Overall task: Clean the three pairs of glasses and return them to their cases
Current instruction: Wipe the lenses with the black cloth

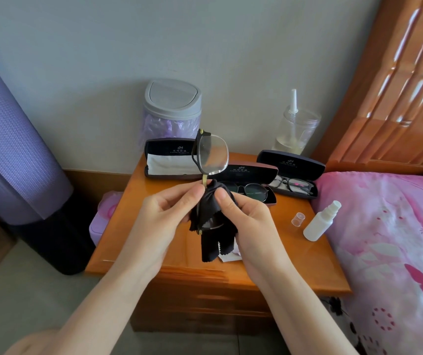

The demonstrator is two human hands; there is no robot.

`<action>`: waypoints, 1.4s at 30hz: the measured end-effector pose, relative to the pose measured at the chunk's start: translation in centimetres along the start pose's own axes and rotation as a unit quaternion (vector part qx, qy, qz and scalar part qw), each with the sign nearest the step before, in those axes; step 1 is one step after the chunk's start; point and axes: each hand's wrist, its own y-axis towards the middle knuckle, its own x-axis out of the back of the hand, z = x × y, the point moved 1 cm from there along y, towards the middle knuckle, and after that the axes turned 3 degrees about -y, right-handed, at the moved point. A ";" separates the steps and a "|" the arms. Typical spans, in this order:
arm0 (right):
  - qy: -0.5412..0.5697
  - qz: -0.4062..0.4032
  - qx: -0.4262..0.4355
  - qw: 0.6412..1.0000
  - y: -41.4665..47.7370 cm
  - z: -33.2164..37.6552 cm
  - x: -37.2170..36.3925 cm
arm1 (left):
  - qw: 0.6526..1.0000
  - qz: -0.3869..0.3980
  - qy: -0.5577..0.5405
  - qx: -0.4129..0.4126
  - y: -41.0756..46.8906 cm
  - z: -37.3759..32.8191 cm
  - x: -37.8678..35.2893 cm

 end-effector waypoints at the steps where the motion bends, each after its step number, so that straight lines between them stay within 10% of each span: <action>1: 0.005 0.006 -0.004 1.000 0.0 -0.1 0.0 | 1.000 0.002 -0.009 0.001 0.0 0.0 0.0; 18: -0.040 0.005 0.010 0.999 0.3 -0.1 0.4 | 0.997 0.031 0.051 -0.041 -0.2 -0.4 -0.6; 42: -0.038 0.017 -0.037 0.998 -1.7 -2.2 0.3 | 0.988 -0.062 -0.139 -0.008 0.1 0.0 -0.6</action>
